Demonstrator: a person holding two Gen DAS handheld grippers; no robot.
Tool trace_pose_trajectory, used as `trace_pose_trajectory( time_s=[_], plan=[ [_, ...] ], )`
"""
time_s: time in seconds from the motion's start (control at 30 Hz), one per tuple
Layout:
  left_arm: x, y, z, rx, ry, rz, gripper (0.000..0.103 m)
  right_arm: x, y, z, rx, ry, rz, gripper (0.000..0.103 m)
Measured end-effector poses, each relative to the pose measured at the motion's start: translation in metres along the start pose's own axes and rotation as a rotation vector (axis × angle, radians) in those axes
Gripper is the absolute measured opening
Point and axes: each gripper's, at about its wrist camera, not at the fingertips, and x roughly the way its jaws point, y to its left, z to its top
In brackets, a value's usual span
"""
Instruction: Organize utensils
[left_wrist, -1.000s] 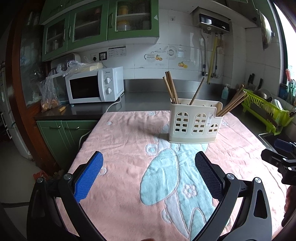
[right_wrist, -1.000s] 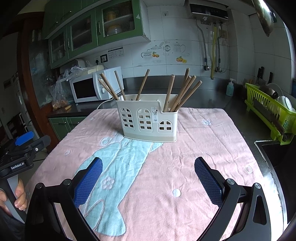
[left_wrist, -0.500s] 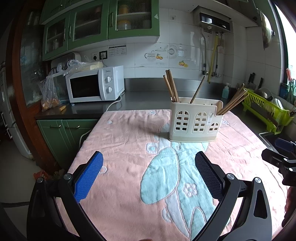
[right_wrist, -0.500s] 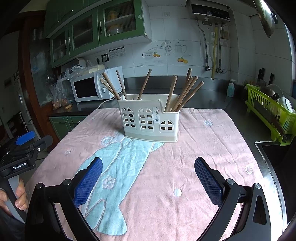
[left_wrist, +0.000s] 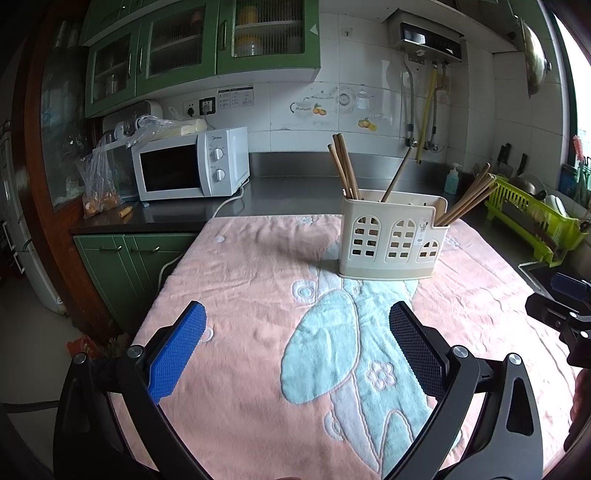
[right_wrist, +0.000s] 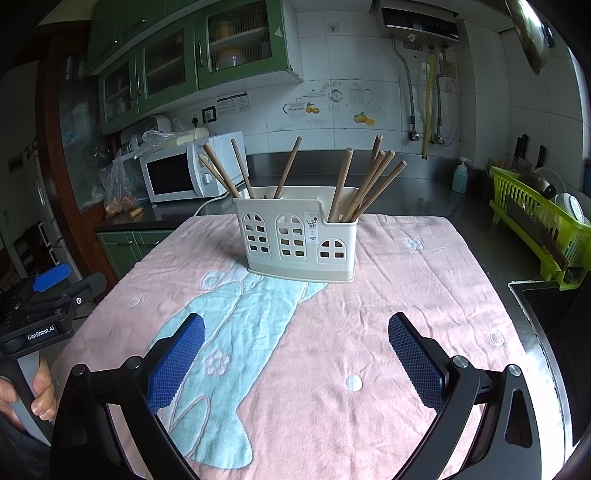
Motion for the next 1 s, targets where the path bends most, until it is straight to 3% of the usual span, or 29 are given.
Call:
trace_pose_trajectory(
  time_s=[1.0],
  plan=[
    [0.0015, 0.0006, -0.0017, -0.005, 0.011, 0.004, 0.098, 0.0012, -0.0008, -0.0008, 0.001, 0.004, -0.001, 0.096]
  ],
)
